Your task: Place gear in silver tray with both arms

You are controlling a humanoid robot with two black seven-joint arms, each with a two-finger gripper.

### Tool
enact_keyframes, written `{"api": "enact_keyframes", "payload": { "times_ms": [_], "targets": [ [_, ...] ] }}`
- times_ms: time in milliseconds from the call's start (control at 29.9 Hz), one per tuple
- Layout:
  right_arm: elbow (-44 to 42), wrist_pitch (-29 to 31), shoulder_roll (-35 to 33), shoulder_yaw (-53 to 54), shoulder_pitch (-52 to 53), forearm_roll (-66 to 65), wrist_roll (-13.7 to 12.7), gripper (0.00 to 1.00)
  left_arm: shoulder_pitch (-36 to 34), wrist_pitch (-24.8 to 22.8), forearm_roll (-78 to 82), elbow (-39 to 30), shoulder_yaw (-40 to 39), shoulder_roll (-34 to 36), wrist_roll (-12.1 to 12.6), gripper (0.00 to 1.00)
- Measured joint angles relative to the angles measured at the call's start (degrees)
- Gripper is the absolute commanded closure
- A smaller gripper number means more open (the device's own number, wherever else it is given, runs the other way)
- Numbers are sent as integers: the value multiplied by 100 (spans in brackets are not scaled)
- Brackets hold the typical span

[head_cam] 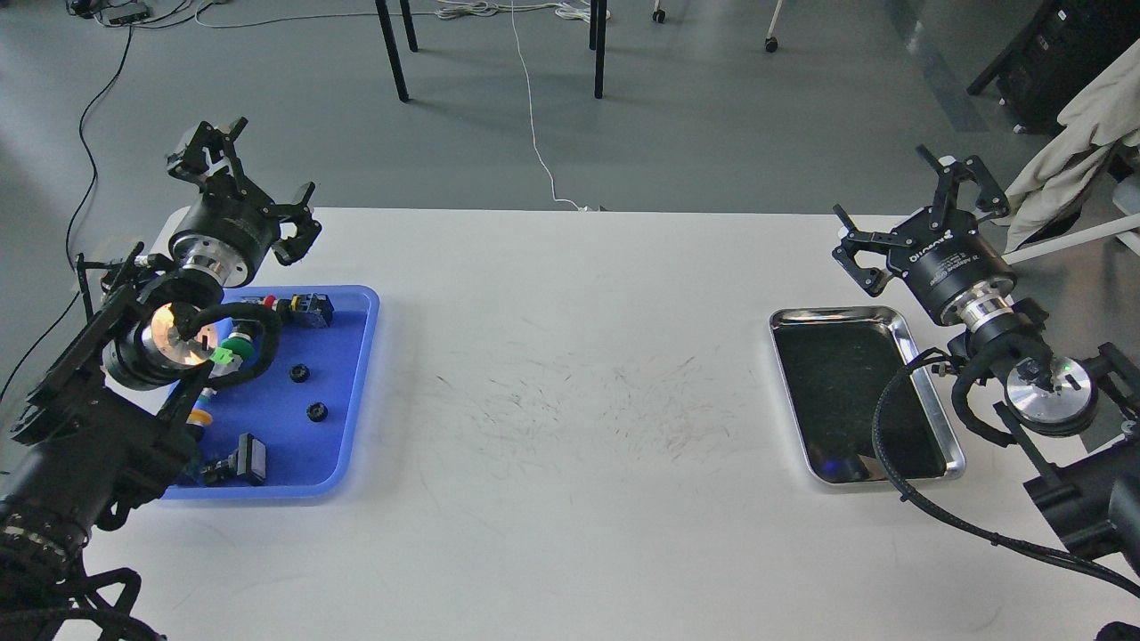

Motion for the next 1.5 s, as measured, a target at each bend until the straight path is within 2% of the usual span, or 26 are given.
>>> {"api": "enact_keyframes", "payload": {
  "times_ms": [502,903,1237,1505],
  "targets": [
    [21,-10,-28,-15,-1,-9,3,1,1,-32,2,-170,-1,1,-4,2],
    [14,-7,-19,-45,-10,-13,3,1,-183,-39,45,85,10,15,50,2],
    [393,-81,-193,-37,-48,-10,3,1,-214,-213,62,38,519,47,13,2],
    [471,-128,-314,-29,-73,-9,3,1,-203,-447,76,-36,591,442,78,2]
  ]
}}
